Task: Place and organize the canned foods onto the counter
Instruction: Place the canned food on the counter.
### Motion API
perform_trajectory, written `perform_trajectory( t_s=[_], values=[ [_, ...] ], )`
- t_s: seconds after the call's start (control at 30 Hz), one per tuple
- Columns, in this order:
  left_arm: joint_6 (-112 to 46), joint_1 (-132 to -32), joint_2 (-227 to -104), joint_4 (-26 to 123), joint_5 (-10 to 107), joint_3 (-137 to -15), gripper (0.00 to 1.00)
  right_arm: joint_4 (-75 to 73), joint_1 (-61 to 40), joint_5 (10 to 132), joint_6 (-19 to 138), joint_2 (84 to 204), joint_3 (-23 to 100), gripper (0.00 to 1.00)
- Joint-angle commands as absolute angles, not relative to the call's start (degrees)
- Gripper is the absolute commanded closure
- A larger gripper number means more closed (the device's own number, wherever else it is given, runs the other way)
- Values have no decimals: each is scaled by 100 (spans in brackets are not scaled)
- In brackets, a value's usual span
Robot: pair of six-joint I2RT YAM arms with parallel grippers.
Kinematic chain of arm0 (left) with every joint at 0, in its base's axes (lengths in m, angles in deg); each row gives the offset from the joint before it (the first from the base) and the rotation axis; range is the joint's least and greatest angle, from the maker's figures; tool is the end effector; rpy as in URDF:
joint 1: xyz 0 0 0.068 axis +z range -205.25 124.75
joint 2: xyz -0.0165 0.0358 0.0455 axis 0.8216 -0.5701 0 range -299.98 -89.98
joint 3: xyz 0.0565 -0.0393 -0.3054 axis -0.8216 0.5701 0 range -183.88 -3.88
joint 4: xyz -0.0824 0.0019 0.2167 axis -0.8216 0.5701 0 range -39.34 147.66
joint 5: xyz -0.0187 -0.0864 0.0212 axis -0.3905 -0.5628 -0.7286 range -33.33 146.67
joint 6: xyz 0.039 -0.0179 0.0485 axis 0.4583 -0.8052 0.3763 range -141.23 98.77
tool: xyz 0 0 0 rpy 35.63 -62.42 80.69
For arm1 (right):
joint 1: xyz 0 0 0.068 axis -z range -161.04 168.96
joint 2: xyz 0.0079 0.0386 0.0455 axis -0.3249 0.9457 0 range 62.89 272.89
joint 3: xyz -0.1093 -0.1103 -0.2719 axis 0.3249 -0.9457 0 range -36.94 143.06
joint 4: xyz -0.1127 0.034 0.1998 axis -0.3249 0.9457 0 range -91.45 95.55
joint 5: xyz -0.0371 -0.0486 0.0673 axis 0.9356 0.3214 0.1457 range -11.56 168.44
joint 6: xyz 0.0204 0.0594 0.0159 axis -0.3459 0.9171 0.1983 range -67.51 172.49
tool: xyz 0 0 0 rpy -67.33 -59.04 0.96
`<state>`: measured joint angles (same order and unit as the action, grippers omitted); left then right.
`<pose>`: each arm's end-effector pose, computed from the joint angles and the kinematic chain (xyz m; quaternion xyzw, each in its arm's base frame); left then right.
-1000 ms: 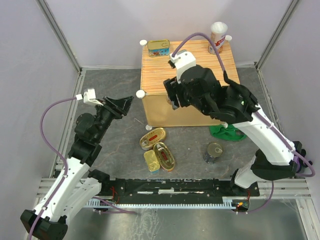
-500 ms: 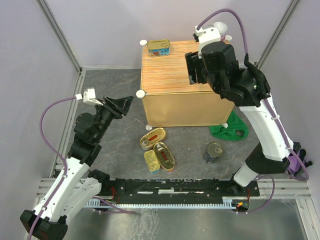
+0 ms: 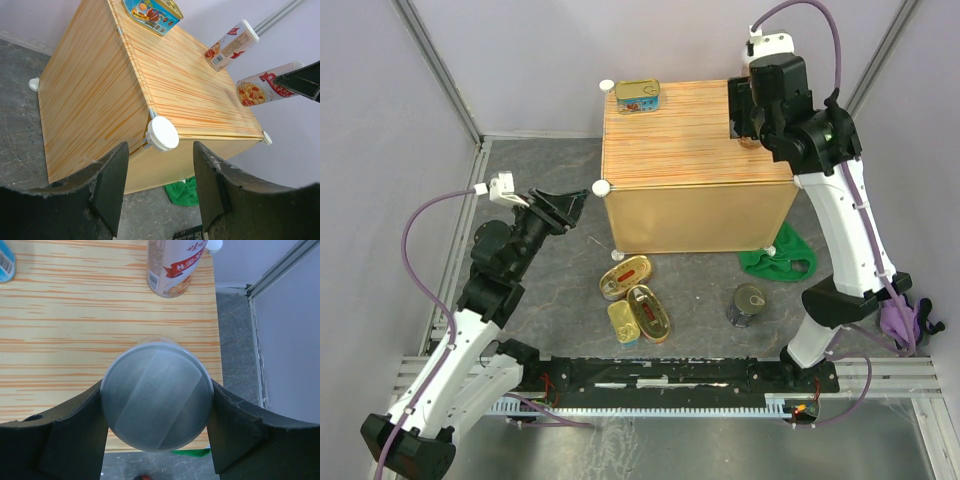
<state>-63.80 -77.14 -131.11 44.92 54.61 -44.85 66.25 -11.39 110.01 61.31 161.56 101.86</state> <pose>0.1173 -0.0491 0.3859 -0.1074 0.6632 -0.4053 0.6200 0.2672 0.1258 0.5446 -0.0152 0.8348 -0.0520 0.5478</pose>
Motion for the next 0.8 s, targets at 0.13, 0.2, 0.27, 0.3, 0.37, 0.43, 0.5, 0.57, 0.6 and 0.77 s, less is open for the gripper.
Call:
perform_trajectory(
  t_s=[0.13,0.2,0.27,0.3,0.37,0.43,0.5,0.57,0.6,0.77],
  values=[
    [-6135,-7731,-13188,4380,5344,-4808,39,5998,-659,10751,6326,16252,10865,82],
    [-6139,-7726,-13222,4380,5332,-4824,39,6028,-570,10690,6366,16289,10907,82],
    [-6137,-7731,-13247,4380,5318,-4840,39,6069,-477,10592,6426,16335,10964,82],
    [-6139,-7729,-13256,4380,5320,-4845,39,6094,-436,10546,6453,16370,10998,82],
    [-6135,-7732,-13276,4378,5310,-4860,39,6157,-380,10473,6502,16424,11079,81],
    [-6139,-7725,-13285,4380,5312,-4874,39,6202,-359,10423,6543,16468,11127,81],
    [-6139,-7730,-13287,4380,5313,-4886,39,6238,-353,10410,6581,16514,11150,81],
    [-6139,-7730,-13302,4380,5308,-4889,39,6267,-317,10394,6601,16571,11151,80],
    [-6146,-7726,-13305,4380,5299,-4894,39,6289,-305,10393,6614,16589,11234,80],
    [-6172,-7730,-13323,4380,5302,-4896,39,6416,-225,10407,6687,16698,11411,77]
  ],
)
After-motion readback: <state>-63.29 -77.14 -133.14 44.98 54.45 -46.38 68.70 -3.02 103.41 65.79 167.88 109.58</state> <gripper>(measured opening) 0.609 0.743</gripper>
